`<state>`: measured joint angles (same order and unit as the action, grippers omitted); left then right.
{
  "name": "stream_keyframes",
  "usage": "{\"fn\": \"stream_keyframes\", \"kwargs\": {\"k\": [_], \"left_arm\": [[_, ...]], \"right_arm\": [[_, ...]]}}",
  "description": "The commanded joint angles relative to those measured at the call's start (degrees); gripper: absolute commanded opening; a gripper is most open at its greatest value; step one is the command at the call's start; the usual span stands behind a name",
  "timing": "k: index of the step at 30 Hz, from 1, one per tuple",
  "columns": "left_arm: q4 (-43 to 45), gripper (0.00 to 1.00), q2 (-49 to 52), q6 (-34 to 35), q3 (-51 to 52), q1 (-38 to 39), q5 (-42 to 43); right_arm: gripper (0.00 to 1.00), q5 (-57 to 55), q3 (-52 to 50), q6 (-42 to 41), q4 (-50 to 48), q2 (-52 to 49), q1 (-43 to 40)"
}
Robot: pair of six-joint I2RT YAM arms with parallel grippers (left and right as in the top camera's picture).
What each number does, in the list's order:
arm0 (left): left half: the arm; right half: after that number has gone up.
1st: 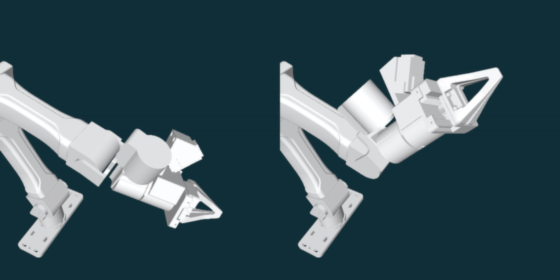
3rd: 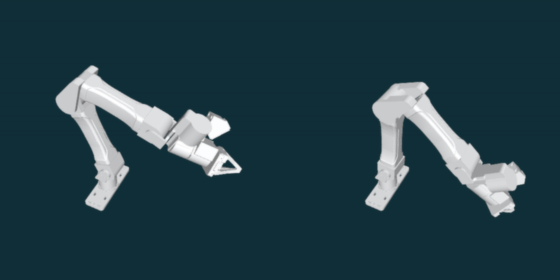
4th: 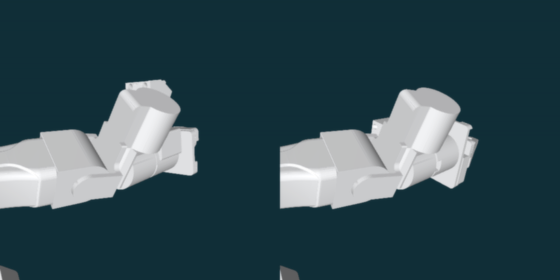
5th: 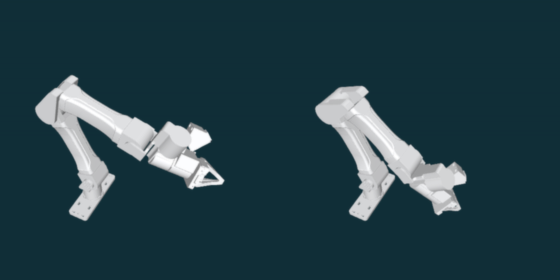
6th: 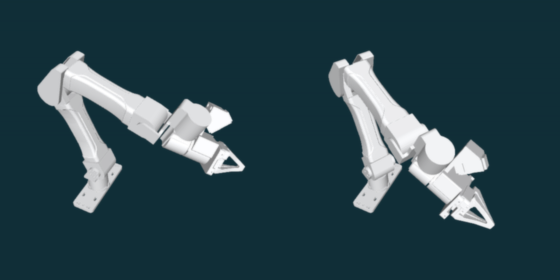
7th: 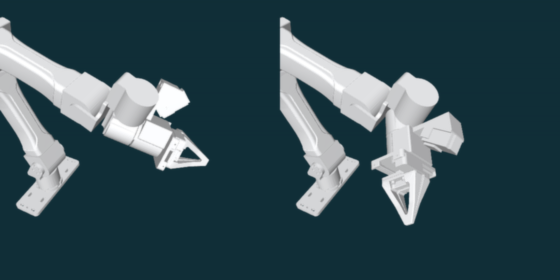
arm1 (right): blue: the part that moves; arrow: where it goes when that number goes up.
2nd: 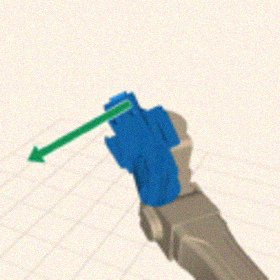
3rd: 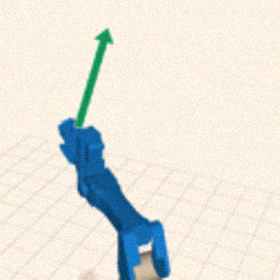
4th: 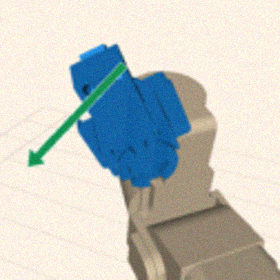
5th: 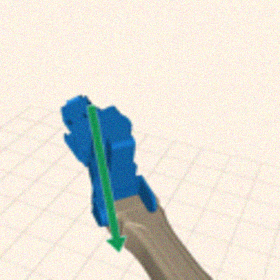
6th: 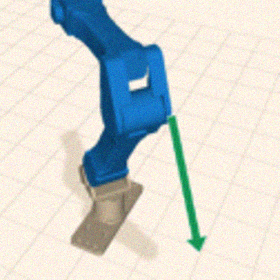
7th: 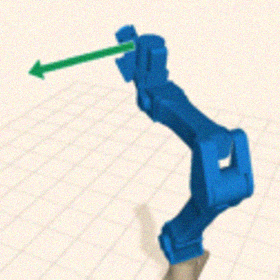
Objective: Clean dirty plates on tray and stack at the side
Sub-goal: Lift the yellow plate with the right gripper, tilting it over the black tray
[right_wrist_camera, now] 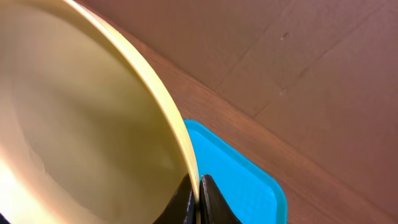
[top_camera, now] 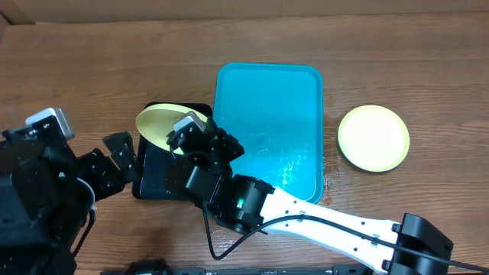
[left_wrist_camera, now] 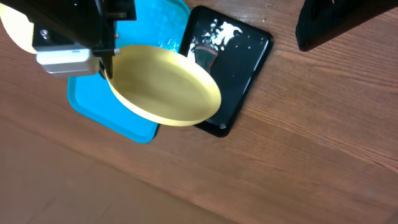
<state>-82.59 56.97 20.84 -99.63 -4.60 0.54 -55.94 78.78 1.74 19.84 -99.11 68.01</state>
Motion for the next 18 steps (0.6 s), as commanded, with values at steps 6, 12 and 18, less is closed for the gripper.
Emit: {"fn": "stream_keyframes", "kwargs": {"k": [6, 12, 18], "left_arm": [[0.07, 1.0, 0.76, 0.57, -0.22, -0.31, -1.16], [0.07, 1.0, 0.76, 0.59, -0.22, -0.31, -1.16], [0.07, 1.0, 0.76, 0.59, -0.22, -0.31, -1.16]], "right_arm": [[0.04, -3.21, 0.79, 0.07, -0.76, 1.07, 0.28], [0.04, -3.41, 0.79, 0.07, -1.05, 1.07, 0.28], [0.04, -3.32, 0.79, -0.2, -1.33, 1.07, -0.11]]}}
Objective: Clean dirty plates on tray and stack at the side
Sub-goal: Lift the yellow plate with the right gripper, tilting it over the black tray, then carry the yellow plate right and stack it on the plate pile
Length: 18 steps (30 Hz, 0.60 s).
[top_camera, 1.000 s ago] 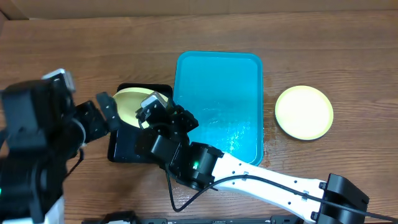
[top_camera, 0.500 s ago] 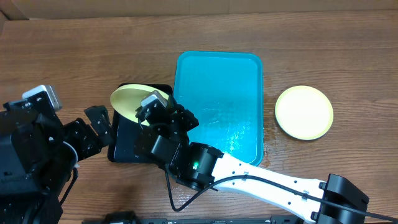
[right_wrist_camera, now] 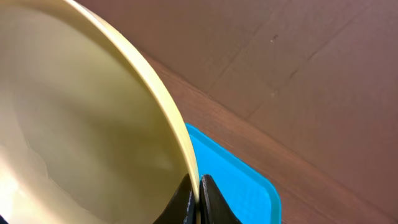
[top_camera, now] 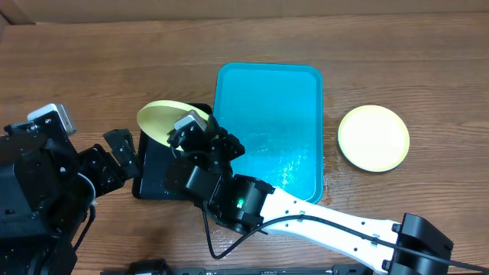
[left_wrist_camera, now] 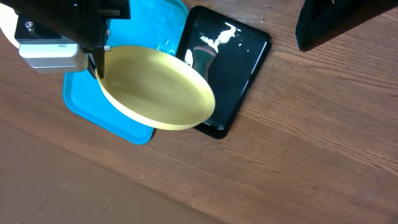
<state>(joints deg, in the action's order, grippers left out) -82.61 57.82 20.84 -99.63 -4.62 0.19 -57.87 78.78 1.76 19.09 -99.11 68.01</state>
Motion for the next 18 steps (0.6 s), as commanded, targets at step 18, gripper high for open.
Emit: {"fn": "stream_keyframes", "kwargs": {"k": [18], "left_arm": [[0.09, 1.0, -0.09, 0.57, -0.22, -0.28, -0.81]], "right_arm": [[0.04, 81.22, 0.85, -36.3, 13.6, 10.91, -50.1]]}}
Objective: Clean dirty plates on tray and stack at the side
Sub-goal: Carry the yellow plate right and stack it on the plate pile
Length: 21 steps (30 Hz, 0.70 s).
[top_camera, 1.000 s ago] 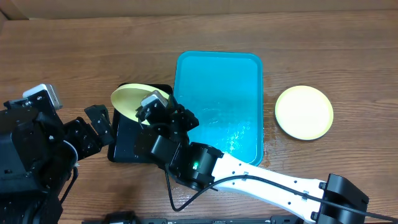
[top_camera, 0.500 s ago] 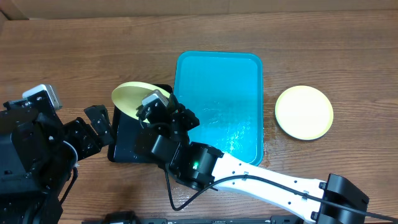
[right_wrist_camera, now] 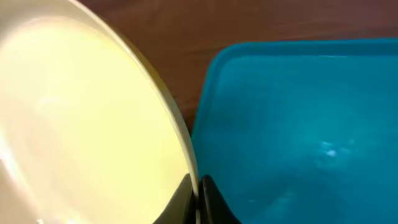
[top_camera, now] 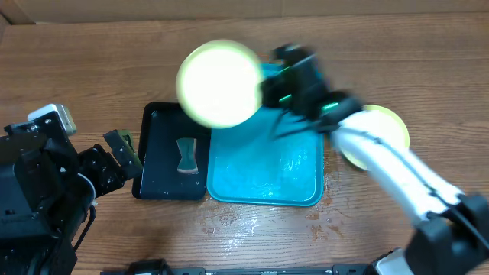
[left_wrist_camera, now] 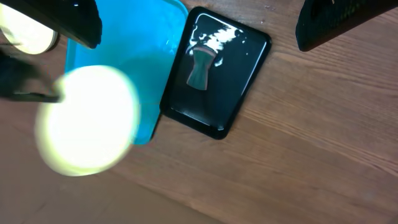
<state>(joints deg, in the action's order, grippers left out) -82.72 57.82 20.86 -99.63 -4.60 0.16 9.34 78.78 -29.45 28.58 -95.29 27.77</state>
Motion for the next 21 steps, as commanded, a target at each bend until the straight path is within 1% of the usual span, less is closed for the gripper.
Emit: {"fn": "stream_keyframes", "kwargs": {"k": [1, 3, 5, 8, 10, 13, 15, 19, 21], "left_arm": [[0.2, 1.0, -0.09, 0.55, -0.22, -0.31, -0.79], [0.2, 1.0, -0.09, 0.57, -0.22, -0.31, -0.79], [0.2, 1.0, -0.09, 0.55, -0.22, -0.31, -0.79], [0.2, 1.0, -0.09, 0.55, -0.22, -0.31, -0.79], [0.2, 1.0, -0.09, 0.57, -0.22, -0.31, -0.79], [0.2, 1.0, -0.09, 0.55, -0.22, -0.31, -0.79], [0.2, 1.0, -0.09, 0.55, -0.22, -0.31, -0.79], [0.2, 1.0, -0.09, 0.57, -0.22, -0.31, -0.79], [0.2, 1.0, -0.09, 0.55, -0.22, -0.31, -0.79]], "right_arm": [[0.04, 13.55, 0.85, -5.09, 7.5, 7.58, -13.9], [0.04, 12.26, 0.85, -5.05, 14.23, 7.74, -21.24], [0.04, 7.56, 0.68, -4.98, 22.49, 7.06, -29.18], [0.04, -0.55, -0.09, -4.63, 31.28, 5.33, -38.01], [0.04, -3.93, -1.88, -3.93, 34.6, 4.35, -42.21], [0.04, -4.39, -6.23, -0.9, 35.52, 3.65, -46.73], [0.04, -4.37, -9.31, -0.92, 34.01, 3.65, -48.76], [0.04, -4.15, -12.87, -0.22, 32.65, 3.65, -50.25], [0.15, -4.09, -13.09, 0.61, 33.22, 3.65, -50.16]]}}
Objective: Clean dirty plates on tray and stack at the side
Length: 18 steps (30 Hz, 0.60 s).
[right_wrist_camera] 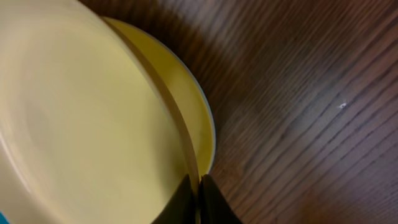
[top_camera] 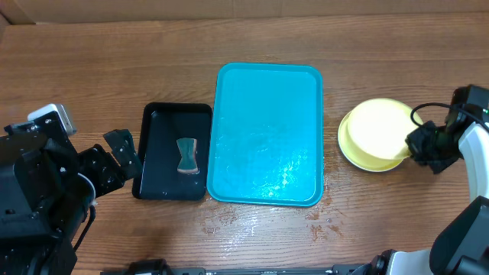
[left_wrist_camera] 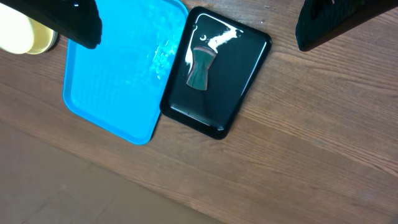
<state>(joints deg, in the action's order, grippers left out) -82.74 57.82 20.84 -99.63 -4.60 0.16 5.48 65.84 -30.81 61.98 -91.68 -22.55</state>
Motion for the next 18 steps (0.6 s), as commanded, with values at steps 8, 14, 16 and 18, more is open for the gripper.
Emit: {"fn": "stream_keyframes", "kwargs": {"k": [8, 14, 16, 18], "left_arm": [[0.24, 1.0, -0.09, 0.57, -0.22, -0.31, -0.79], [0.22, 1.0, -0.09, 0.57, -0.22, -0.31, -0.76], [0.22, 1.0, -0.09, 0.57, -0.22, -0.31, -0.76], [0.22, 1.0, -0.09, 0.59, -0.22, -0.31, -0.76]], "right_arm": [[0.4, 16.2, 4.48, 12.24, 3.65, 3.21, 0.79], [0.51, 36.83, 8.83, 25.35, 6.38, 19.17, 4.61], [0.76, 36.81, 9.03, 25.29, 6.25, 24.61, 6.93], [1.0, 36.63, 9.03, 25.27, 6.08, 30.4, 9.64]]}}
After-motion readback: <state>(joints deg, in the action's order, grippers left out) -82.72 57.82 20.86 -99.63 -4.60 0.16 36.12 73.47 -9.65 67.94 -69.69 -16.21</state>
